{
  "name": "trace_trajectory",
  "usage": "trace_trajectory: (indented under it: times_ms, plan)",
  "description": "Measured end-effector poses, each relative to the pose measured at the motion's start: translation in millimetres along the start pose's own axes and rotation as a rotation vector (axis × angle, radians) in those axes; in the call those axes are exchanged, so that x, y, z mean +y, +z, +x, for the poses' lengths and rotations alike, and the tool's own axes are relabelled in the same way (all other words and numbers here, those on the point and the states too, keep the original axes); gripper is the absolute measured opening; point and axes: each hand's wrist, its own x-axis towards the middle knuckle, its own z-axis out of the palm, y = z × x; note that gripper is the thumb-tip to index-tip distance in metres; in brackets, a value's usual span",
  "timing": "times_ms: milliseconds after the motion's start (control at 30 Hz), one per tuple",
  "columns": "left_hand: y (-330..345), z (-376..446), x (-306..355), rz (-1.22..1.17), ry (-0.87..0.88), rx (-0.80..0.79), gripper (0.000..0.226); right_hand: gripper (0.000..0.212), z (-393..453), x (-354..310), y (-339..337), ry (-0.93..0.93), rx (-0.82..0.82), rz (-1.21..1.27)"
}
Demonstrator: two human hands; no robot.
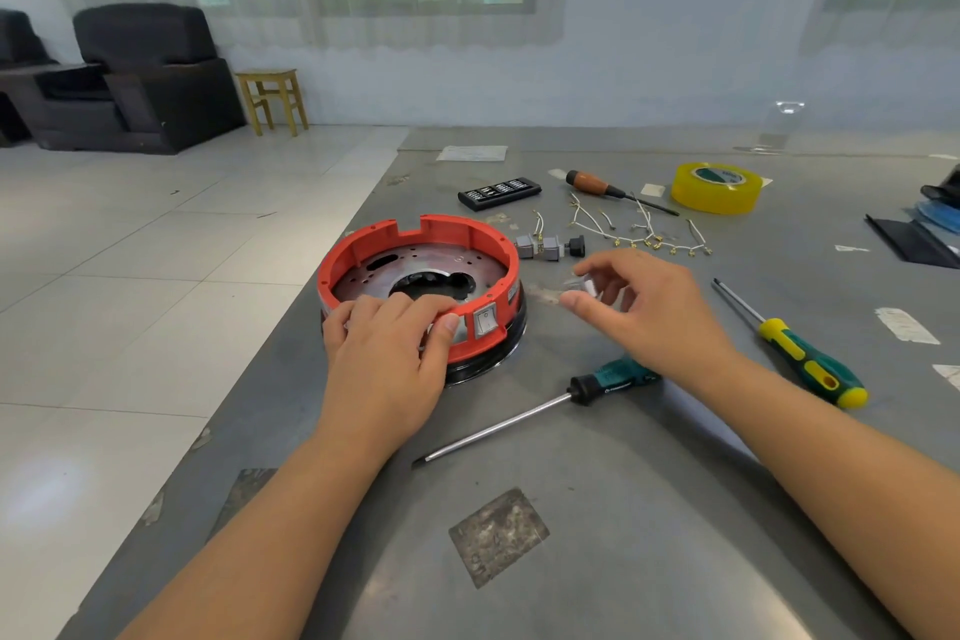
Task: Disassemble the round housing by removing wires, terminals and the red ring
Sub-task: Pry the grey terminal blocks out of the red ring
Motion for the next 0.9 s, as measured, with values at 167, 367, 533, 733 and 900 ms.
trace_trajectory:
  times_ms: [167, 367, 533, 733, 900]
  plan:
    - [-0.1, 1.7, 2.8, 0.018, -0.029, 0.017, 0.039, 0.031, 25.2, 24.1, -8.7, 0.277, -0.082, 0.031]
    - [3.9, 2.7, 8.4, 0.033, -0.060, 0.051, 0.039, 0.034, 80.8, 29.3, 5.2, 0.286, -0.244, -0.104]
    - [5.2, 4.6, 5.1, 0.076, -0.065, 0.096, 0.038, 0.033, 136.5, 15.4, 32.2, 0.196, -0.259, -0.096]
    - [6.4, 8.0, -1.4, 0.067, -0.050, 0.110, 0.035, 0.037, 168.6, 8.3, 79.8, 0.165, -0.392, -0.240]
    - [8.5, 8.2, -4.7, 0.032, -0.051, 0.126, 0.032, 0.023, 175.7, 14.7, 106.0, 0.222, -0.440, -0.401]
